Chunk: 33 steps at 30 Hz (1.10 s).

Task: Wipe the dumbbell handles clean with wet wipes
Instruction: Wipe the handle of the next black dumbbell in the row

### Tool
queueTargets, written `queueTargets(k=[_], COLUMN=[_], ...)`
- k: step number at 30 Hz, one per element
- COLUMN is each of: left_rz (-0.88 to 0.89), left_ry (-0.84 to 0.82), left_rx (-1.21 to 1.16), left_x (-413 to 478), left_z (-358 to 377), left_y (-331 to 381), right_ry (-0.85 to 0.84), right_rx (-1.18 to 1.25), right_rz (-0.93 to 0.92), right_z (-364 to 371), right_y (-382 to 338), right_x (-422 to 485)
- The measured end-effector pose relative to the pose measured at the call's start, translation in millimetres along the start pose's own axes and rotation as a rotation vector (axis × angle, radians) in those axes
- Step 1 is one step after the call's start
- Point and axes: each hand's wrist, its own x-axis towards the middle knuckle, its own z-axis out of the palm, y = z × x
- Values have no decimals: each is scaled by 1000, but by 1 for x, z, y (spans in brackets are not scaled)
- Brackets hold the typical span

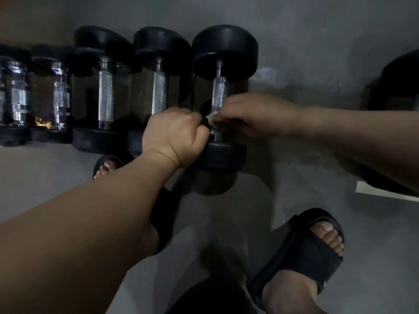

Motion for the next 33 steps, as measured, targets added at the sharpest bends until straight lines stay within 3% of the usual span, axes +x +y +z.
queueTargets(k=[3, 8, 10, 15, 20, 25, 29, 33], left_rz=[-4, 0, -2, -8, -8, -12, -9, -5], left_ry=[-4, -9, -3, 3, 12, 5, 0, 10], left_rx=[-25, -31, -34, -46, -55, -59, -46, -50], left_x=[-1, 0, 0, -1, -1, -1, 0, -1], left_z=[-1, 0, 0, 1, 0, -1, -1, 0], left_y=[1, 0, -1, 0, -1, 1, 0, -1], right_ry=[102, -24, -61, 99, -54, 121, -28, -51], right_rx=[-45, 87, 60, 72, 112, 151, 170, 213], right_rz=[168, 0, 13, 140, 18, 202, 152, 153], right_z=[-3, 12, 7, 5, 5, 4, 12, 4], right_y=[10, -11, -3, 9, 3, 5, -1, -1], right_x=[2, -12, -5, -4, -13, -11, -14, -5])
